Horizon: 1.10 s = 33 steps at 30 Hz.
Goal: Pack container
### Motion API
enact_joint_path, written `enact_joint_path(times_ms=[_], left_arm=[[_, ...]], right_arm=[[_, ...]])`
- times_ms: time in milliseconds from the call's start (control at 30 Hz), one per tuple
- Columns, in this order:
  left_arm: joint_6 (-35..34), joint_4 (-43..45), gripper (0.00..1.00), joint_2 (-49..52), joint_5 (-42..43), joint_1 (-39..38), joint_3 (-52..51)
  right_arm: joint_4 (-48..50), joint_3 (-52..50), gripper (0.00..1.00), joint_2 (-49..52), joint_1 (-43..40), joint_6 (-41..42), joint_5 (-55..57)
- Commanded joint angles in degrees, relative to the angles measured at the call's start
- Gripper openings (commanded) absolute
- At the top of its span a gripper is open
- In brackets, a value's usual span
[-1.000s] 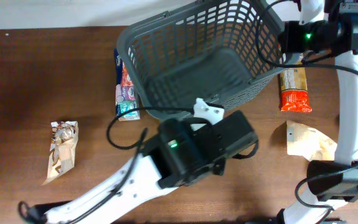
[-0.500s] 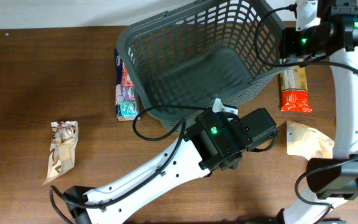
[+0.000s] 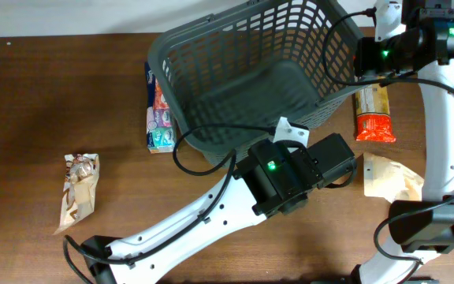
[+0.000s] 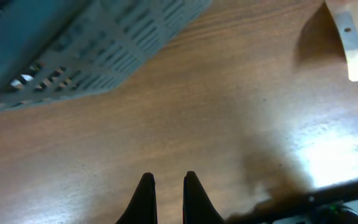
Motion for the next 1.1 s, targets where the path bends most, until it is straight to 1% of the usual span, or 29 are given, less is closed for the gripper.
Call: enact_joint_path(times_ms=[0, 333, 933, 1067], left_arm=[[0.8, -0.1, 0.02, 0.3, -3.7, -0.2, -0.4], [0.8, -1.8, 0.02, 2.1, -4.1, 1.4, -0.4], [0.8, -1.2, 0.02, 2.1, -5.0, 3.3, -0.5], [0.8, -1.5, 0.02, 2.1, -5.0, 4.7, -0.5]], right_arm=[[-0.5, -0.3, 0.04, 1.0, 0.3, -0.1, 1.2], [-1.1, -0.4, 0.04, 1.0, 0.3, -0.1, 1.4], [-0.9, -1.6, 0.04, 1.1, 0.3, -0.1, 1.4], [-1.3, -1.6, 0.04, 1.1, 0.3, -0.1, 1.4]])
